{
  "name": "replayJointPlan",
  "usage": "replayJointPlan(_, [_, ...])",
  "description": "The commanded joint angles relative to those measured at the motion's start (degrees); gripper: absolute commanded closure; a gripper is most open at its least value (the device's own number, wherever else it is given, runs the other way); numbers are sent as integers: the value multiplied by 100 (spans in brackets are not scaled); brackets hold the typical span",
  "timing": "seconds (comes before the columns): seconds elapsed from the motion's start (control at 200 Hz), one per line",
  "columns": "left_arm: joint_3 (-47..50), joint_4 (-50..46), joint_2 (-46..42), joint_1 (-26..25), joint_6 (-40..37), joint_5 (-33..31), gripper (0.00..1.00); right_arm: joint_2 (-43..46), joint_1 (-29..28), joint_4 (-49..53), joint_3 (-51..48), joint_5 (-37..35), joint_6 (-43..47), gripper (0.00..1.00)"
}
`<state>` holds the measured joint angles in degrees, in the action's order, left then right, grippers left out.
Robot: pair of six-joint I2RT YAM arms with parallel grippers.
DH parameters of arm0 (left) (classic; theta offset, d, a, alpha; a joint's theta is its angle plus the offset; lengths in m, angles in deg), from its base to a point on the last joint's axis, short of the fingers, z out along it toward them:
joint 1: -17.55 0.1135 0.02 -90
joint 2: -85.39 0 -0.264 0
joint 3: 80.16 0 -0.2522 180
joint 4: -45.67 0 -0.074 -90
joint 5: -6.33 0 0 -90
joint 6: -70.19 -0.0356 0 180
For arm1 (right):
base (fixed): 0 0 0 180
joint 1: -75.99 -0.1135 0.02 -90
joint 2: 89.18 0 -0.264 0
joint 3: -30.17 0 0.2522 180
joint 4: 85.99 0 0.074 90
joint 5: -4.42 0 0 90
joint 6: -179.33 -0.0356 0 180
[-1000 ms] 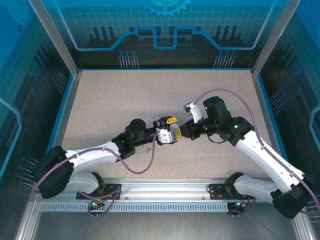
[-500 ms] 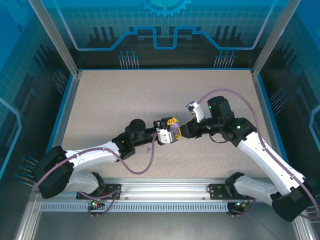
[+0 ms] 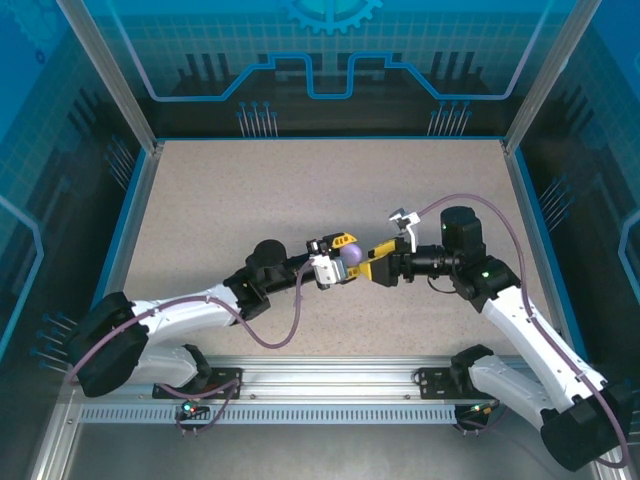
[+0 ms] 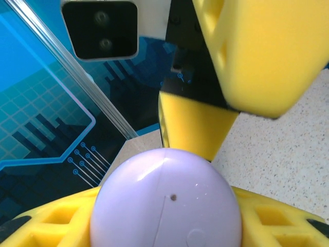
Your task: Insert the wireless bluetooth earbuds into the charging case
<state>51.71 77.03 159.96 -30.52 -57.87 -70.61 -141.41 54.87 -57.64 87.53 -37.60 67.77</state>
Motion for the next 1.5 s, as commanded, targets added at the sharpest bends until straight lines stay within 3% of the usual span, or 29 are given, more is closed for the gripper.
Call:
replayJointPlan(0.0, [55,475,-30,-14,264,274,51,-78,110,-654,-25,473,-227,22])
replayJointPlan(0.115, [44,475,12,-18,265,274,51,-121,15,-549,69,271,-189,24])
replayJointPlan(0.47, [-80,326,174,-88,113,-9,52,-85,-732,-127,386,-1307,5,52])
replayJointPlan(0.901, [-158,200,201,-155,62,-343,52,-337,-1203,565,843,-1952,402,77])
replayJointPlan(0.956, [-158,189,186,-156,84,-379,47,-310,-1220,625,857,-2063,464,79])
replayJointPlan(1.051, [-100,166,110,-150,214,-414,30,-259,-1309,933,936,-2527,753,80])
replayJointPlan(1.146, [19,-186,-168,-150,481,-450,16,-196,-1344,1200,998,-3038,1212,80])
replayJointPlan(1.291, [250,-1188,-1002,-120,1182,-680,7,-130,-1388,1192,889,-3989,2088,80])
replayJointPlan(1.411, [50,-2600,-1778,140,2341,-848,5,-121,-1495,703,589,-4688,2902,81])
replayJointPlan(1.496, [-319,-3636,-2140,582,3660,-721,5,-147,-1753,196,282,-5336,3588,81])
